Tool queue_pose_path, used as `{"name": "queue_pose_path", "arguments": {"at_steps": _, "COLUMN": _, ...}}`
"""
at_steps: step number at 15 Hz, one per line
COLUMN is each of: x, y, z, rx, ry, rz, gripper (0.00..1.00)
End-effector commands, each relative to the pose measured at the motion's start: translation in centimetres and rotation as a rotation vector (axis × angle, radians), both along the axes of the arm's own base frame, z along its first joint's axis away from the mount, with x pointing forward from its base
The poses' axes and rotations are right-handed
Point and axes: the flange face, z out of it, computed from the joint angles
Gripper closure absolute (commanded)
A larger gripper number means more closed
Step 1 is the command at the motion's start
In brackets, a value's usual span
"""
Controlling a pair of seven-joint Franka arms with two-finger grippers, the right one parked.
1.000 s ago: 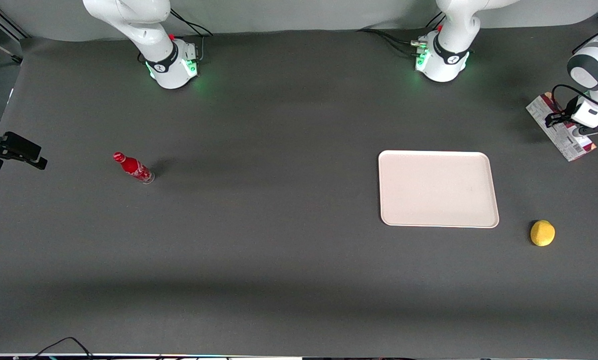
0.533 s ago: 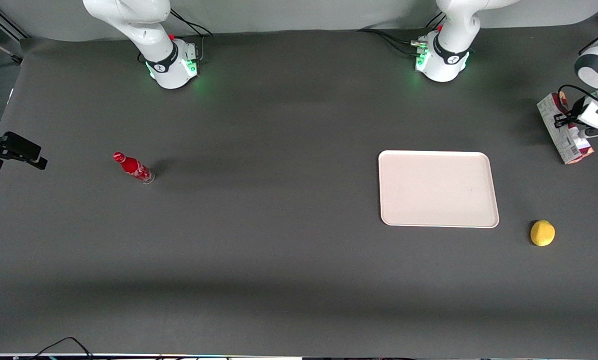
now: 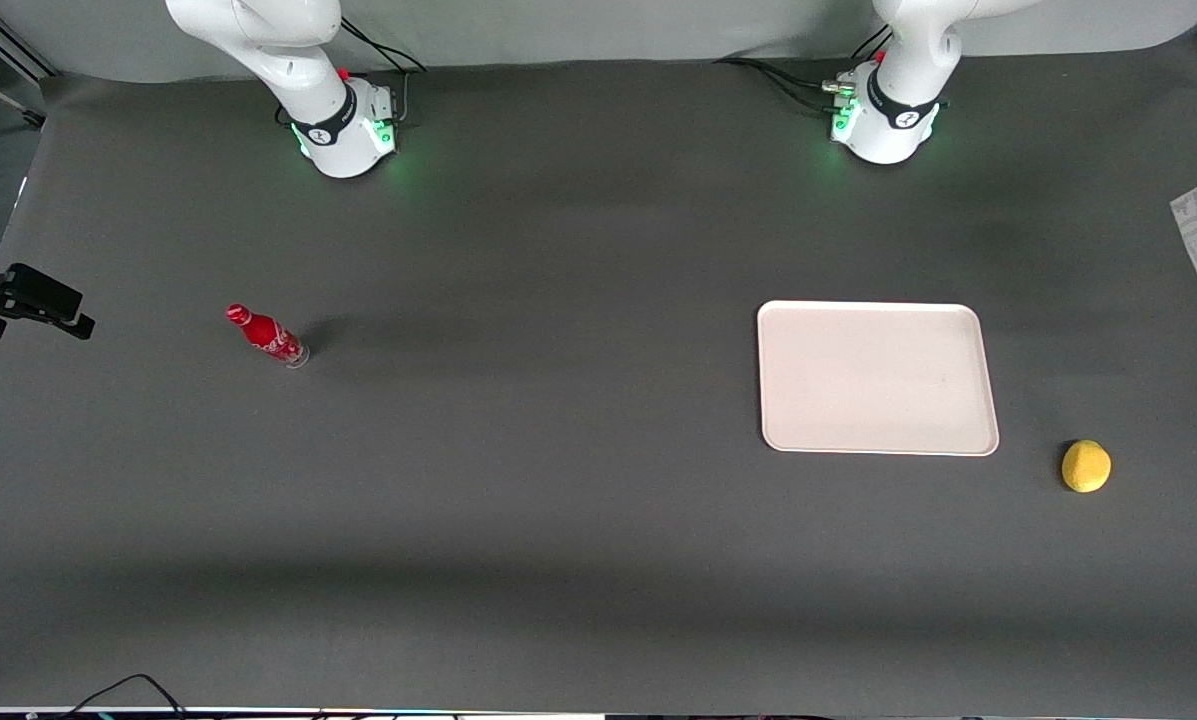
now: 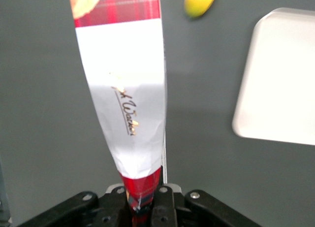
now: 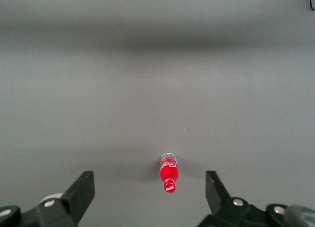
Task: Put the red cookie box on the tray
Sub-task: 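Carry the held cookie box over to the white tray's edge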
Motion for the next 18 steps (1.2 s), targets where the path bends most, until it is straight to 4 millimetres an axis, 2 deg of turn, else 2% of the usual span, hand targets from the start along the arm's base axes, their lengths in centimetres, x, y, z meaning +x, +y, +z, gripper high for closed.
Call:
{"name": "queue_pose_path", "arguments": {"at_steps": 1, "x": 5.6, "y": -8.1, "z": 7.0, "rx": 0.01, "ry": -0.012, "rz": -0.053, "gripper": 1.0}}
{"name": "queue_pose_path", "arguments": {"at_steps": 2, "x": 6.8, "y": -11.0, "z": 8.4, "rx": 0.015, "ry": -0.025, "rz": -0.074, "gripper": 1.0}}
{"name": "queue_pose_path", "arguments": {"at_steps": 4, "x": 9.0, "y": -17.5, "z": 8.7, "rx": 0.021, "ry": -0.027, "rz": -0.12, "gripper": 1.0}}
{"name": "queue_pose_path", "arguments": {"at_steps": 5, "x": 9.8, "y": -20.1, "z": 7.7, "rx": 0.019, "ry": -0.01, "rz": -0.131, "gripper": 1.0}}
{"name": "queue_pose_path", "arguments": {"at_steps": 7, "x": 11.4, "y": -23.7, "z": 3.6, "rx": 0.016, "ry": 0.058, "rz": -0.131, "gripper": 1.0}}
{"name": "queue_pose_path", "arguments": {"at_steps": 8, "x": 12.0, "y": -24.3, "z": 1.2, "rx": 0.014, "ry": 0.094, "rz": -0.136, "gripper": 1.0}}
{"name": "queue_pose_path", "arguments": {"at_steps": 11, "x": 13.0, "y": -23.9, "z": -5.4, "rx": 0.005, "ry": 0.155, "rz": -0.15, "gripper": 1.0}}
{"name": "queue_pose_path", "arguments": {"at_steps": 13, "x": 11.7, "y": -23.5, "z": -9.5, "rx": 0.007, "ry": 0.153, "rz": -0.136, "gripper": 1.0}}
{"name": "queue_pose_path", "arguments": {"at_steps": 15, "x": 10.5, "y": -22.7, "z": -12.3, "rx": 0.009, "ry": 0.135, "rz": -0.124, "gripper": 1.0}}
{"name": "queue_pose_path", "arguments": {"at_steps": 18, "x": 8.6, "y": -22.8, "z": -16.9, "rx": 0.009, "ry": 0.098, "rz": -0.128, "gripper": 1.0}}
